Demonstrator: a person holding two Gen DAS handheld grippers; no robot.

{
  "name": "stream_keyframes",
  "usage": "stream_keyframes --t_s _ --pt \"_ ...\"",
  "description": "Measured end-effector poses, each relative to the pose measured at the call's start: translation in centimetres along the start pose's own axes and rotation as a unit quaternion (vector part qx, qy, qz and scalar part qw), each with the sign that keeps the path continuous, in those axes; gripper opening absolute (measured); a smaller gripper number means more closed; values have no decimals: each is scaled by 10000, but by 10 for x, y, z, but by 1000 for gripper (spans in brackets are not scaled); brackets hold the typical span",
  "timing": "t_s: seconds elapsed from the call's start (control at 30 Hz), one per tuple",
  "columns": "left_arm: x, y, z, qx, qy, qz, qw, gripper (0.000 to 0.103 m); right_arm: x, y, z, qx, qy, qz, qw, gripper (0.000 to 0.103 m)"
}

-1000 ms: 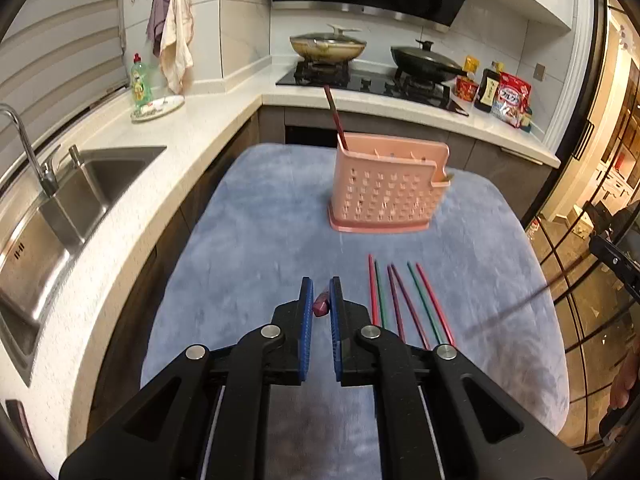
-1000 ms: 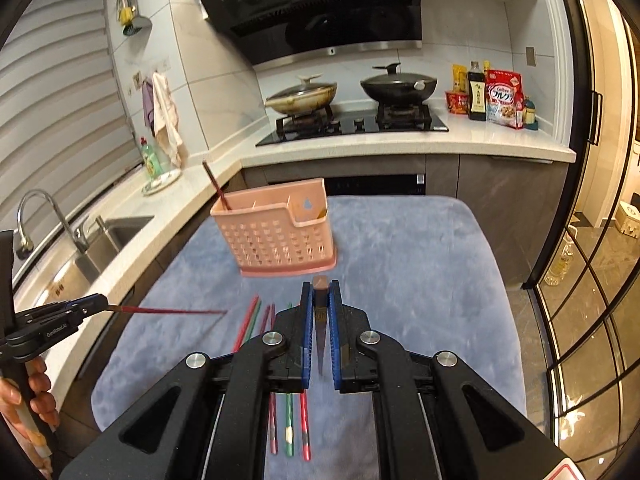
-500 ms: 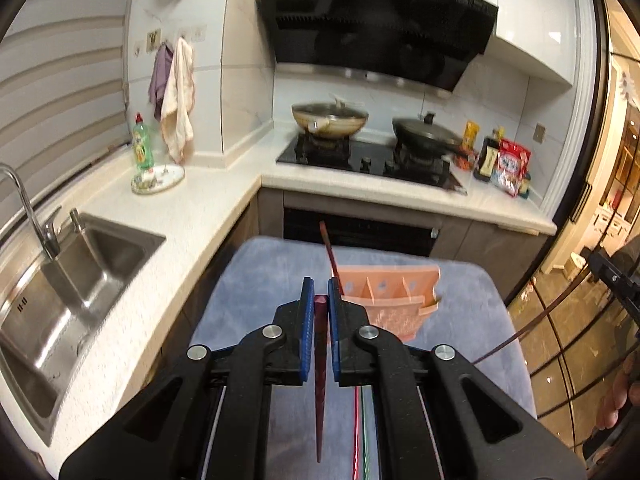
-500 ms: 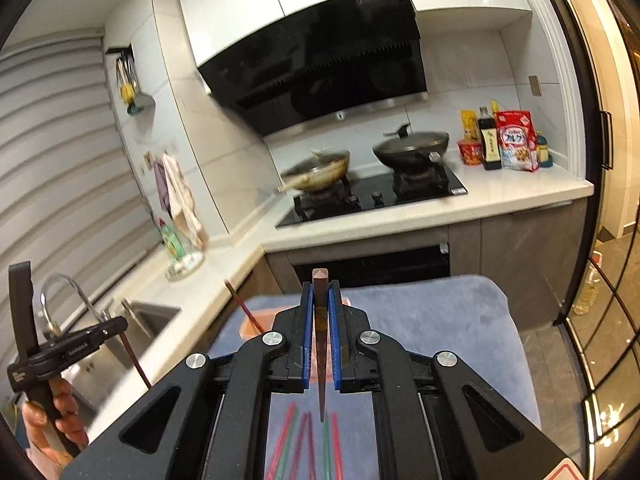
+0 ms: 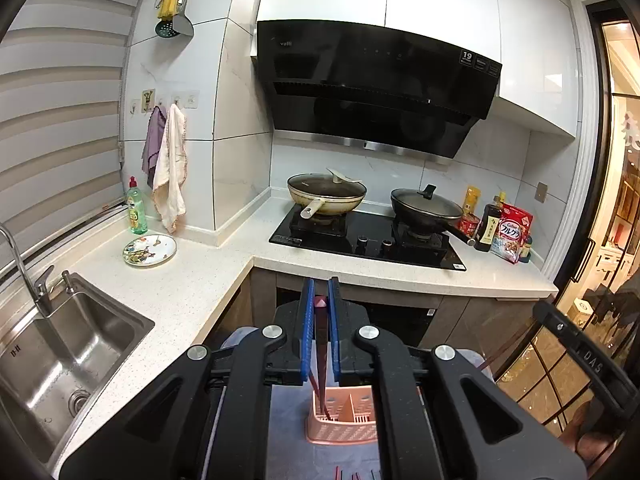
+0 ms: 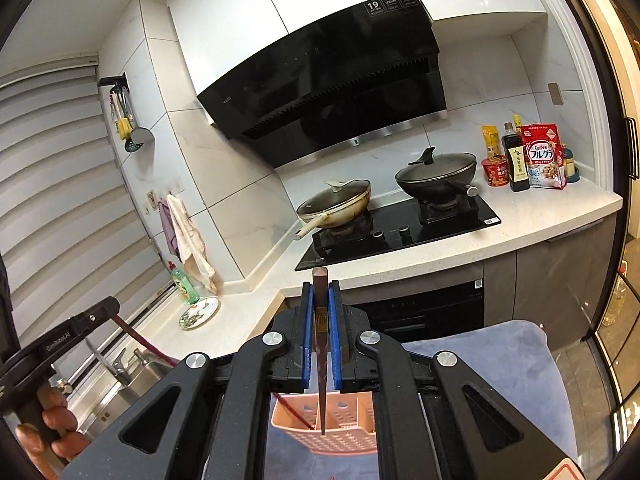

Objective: Organize utensils
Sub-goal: 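Lift both chopsticks and carry them over the pink holder, then open the right tool to drop its chopstick in while the left tool releases its chopstick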

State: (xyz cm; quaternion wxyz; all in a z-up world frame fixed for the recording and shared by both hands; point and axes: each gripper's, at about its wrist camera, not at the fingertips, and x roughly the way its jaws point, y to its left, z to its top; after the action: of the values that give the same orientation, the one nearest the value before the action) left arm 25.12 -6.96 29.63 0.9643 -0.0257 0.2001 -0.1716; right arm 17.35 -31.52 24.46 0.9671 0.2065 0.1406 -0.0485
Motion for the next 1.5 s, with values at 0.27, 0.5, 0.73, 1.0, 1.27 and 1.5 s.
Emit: stream_keyframes --t_s 0.27,0.5,0.73,1.0,1.27,1.5 --pt "29 -5 3 -42 4 11 10000 7 40 3 -10 -73 220 -91 9997 7" --pt "45 -8 3 -65 62 -31 10000 7 64 -6 -24 -49 382 -157 9991 7" --pt "72 -6 -21 -107 328 -94 9994 7 80 -18 -45 -11 605 -267 9978 7" --pt "98 0 -60 -126 659 -63 9977 8 81 -32 -63 -27 747 -390 9964 13" --pt "76 8 -74 -93 671 203 9975 41 44 -40 -57 -82 623 -374 9973 18" --pt "36 17 -109 202 799 562 9950 61 -12 -36 -86 -633 828 -287 9941 30"
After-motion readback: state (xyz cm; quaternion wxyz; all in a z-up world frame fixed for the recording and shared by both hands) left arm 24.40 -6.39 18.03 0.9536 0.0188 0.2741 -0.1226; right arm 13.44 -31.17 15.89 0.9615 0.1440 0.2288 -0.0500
